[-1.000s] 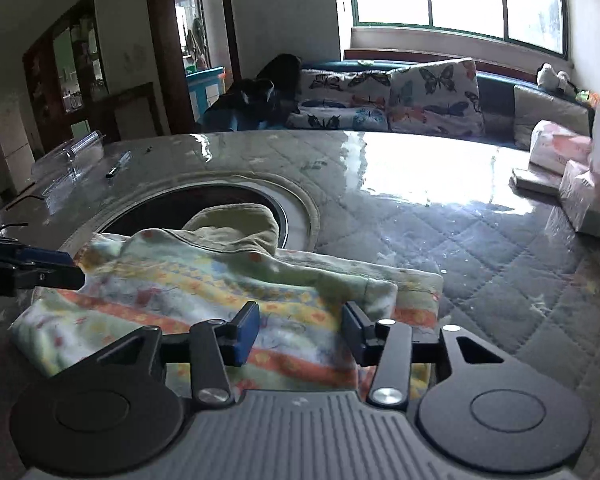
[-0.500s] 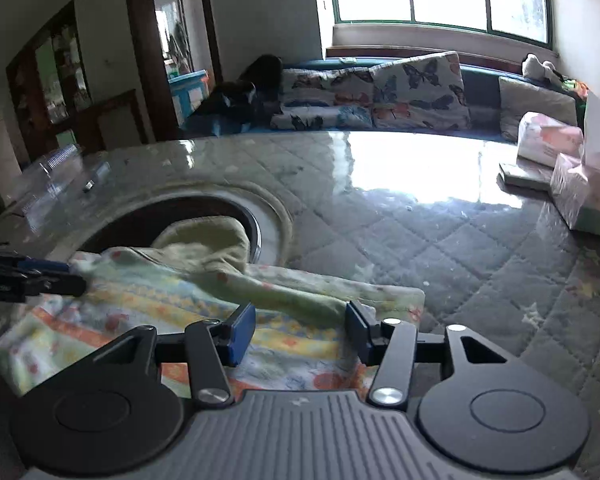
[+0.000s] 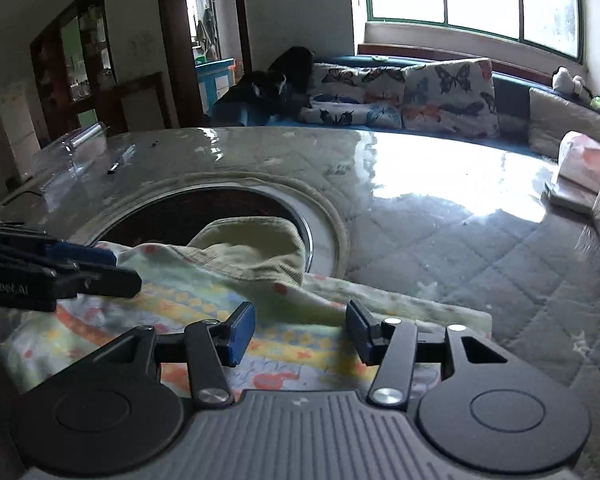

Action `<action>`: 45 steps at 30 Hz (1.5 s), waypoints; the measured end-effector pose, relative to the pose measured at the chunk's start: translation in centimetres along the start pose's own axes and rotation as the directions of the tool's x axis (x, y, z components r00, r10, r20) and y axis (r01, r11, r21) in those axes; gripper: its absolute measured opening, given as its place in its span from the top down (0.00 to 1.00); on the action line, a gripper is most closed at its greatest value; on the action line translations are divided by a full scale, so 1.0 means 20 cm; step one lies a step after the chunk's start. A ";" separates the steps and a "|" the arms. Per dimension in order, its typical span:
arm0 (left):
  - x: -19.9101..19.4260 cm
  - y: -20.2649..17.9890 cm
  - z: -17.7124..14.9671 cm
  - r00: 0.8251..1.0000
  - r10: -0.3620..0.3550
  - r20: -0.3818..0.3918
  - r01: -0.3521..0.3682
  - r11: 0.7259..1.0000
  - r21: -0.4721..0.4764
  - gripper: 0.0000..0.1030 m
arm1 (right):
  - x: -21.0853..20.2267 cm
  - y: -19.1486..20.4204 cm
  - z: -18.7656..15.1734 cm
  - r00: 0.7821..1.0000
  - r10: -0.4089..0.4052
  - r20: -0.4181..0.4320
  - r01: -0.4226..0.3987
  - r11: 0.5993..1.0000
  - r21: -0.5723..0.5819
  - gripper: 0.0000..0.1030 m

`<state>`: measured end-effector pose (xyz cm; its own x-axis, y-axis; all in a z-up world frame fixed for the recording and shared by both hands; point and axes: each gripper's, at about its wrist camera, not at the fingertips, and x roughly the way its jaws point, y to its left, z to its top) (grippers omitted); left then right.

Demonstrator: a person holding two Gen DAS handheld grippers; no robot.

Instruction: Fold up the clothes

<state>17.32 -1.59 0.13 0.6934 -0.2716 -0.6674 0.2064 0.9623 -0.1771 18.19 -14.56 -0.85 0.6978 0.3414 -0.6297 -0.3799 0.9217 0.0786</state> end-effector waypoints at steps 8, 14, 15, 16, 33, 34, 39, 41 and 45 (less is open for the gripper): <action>-0.10 -0.05 -0.09 0.999 -0.029 0.014 0.028 0.999 0.039 0.48 | -0.18 0.10 -0.07 0.998 0.053 0.021 -0.052 0.998 -0.041 0.34; -0.24 -0.13 -0.23 0.997 -0.059 0.041 0.054 0.992 0.110 0.48 | -0.32 0.19 -0.18 0.998 0.053 0.037 -0.050 0.996 -0.075 0.28; -0.26 -0.14 -0.26 0.997 -0.061 0.044 0.055 0.991 0.120 0.48 | -0.33 0.21 -0.20 0.998 0.046 0.043 -0.041 0.995 -0.093 0.28; -0.27 -0.15 -0.28 0.997 -0.059 0.043 0.054 0.991 0.124 0.48 | -0.35 0.24 -0.23 0.998 0.036 0.050 -0.030 0.993 -0.112 0.28; -0.29 -0.12 -0.38 0.997 -0.022 0.068 0.013 0.992 0.125 0.46 | -0.36 0.23 -0.35 0.999 -0.021 0.036 0.024 0.994 -0.106 0.28; -0.30 -0.11 -0.38 0.997 -0.021 0.069 0.013 0.993 0.121 0.46 | -0.37 0.22 -0.34 0.999 -0.021 0.043 0.025 0.995 -0.098 0.28; -0.30 -0.09 -0.39 0.997 -0.021 0.069 0.013 0.995 0.102 0.46 | -0.41 0.17 -0.35 0.996 -0.060 0.058 0.064 0.996 -0.068 0.28; -0.31 -0.09 -0.39 0.997 -0.019 0.070 0.012 0.995 0.102 0.46 | -0.42 0.15 -0.36 0.996 -0.065 0.055 0.068 0.996 -0.063 0.28; -0.34 -0.07 -0.38 0.997 -0.018 0.072 0.011 0.996 0.087 0.46 | -0.46 0.13 -0.36 0.995 -0.066 0.078 0.070 0.996 -0.049 0.28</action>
<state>7.12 -0.96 -0.67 0.7375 -0.2889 -0.6105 0.2737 0.9542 -0.1210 6.46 -16.63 -0.52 0.7668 0.2933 -0.5710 -0.3597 0.9331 -0.0038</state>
